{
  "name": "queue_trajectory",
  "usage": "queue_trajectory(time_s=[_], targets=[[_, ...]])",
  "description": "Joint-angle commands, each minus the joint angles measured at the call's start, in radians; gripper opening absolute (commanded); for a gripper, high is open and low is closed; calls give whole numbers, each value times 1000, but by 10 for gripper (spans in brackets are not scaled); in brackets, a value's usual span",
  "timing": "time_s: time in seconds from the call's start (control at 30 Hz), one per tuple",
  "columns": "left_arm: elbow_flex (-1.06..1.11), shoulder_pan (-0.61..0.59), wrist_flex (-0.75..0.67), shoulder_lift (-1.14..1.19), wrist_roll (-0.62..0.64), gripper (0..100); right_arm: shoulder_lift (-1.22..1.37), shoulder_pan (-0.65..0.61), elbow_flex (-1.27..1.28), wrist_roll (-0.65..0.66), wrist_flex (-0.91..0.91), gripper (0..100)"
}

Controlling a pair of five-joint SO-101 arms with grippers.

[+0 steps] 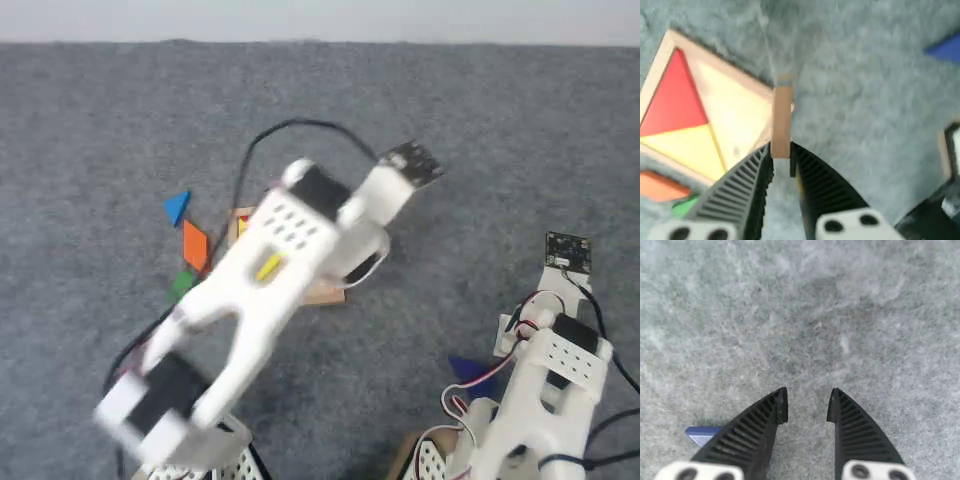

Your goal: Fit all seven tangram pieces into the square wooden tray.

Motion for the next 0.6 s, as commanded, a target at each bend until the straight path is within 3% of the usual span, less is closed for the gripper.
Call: queue_trajectory(time_s=[0.0, 0.1, 0.27, 0.57], targets=[[176, -46, -6, -267, -230, 14, -5, -1, -29, 20, -13, 133], [338, -124, -9, -374, -427, 15, -5, -1, -29, 20, -13, 133], [510, -276, -75, -407, -652, 15, -5, -2, -29, 18, -13, 133], [727, -319, -328, -407, -761, 44, -5, -5, -29, 18, -13, 133]])
